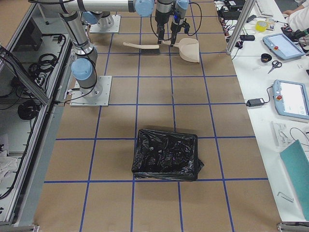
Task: Sweep and dump trash in nearest bin
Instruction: 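Set the dustpan down with the left gripper while the right gripper releases the brush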
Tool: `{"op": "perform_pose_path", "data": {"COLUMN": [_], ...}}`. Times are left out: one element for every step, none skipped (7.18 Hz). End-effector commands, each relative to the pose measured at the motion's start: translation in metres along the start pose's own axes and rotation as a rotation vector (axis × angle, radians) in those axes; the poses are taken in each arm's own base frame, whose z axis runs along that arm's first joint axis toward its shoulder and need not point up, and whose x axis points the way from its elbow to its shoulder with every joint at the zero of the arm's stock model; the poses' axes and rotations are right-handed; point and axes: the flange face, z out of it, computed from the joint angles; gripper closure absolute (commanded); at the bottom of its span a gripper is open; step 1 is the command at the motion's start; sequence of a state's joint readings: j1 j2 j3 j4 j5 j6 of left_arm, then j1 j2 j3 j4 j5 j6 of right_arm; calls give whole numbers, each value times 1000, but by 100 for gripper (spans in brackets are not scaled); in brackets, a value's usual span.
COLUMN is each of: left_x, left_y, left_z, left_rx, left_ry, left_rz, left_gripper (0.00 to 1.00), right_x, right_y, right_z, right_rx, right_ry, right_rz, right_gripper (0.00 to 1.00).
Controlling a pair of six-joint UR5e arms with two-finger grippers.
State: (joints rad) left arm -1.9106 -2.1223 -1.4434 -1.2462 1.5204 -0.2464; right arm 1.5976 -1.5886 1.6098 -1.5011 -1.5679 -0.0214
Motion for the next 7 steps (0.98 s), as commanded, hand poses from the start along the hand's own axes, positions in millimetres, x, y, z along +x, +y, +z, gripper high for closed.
{"op": "perform_pose_path", "data": {"left_x": [-12,-19,-29,-39,-47,-52,-60], "left_y": [22,49,81,107,127,141,151], "left_z": [-54,-88,-111,-131,-143,-139,-146], "left_rx": [13,-1,-79,-120,-135,-155,-139], "left_ry": [0,-5,-24,-31,-36,-40,-35], "left_rz": [-22,-24,-28,-40,-58,-60,-62], "left_gripper": [0,0,0,0,0,0,9], "right_x": [1,1,1,1,2,2,2], "right_y": [-5,-7,-6,-6,-6,-7,-7], "right_z": [-4,-4,-5,-5,-5,-5,-5], "right_rx": [47,57,59,59,57,59,59], "right_ry": [3,2,4,4,4,4,4], "right_rz": [-44,-50,-44,-47,-47,-47,-42], "right_gripper": [1,1,1,1,2,2,2]}}
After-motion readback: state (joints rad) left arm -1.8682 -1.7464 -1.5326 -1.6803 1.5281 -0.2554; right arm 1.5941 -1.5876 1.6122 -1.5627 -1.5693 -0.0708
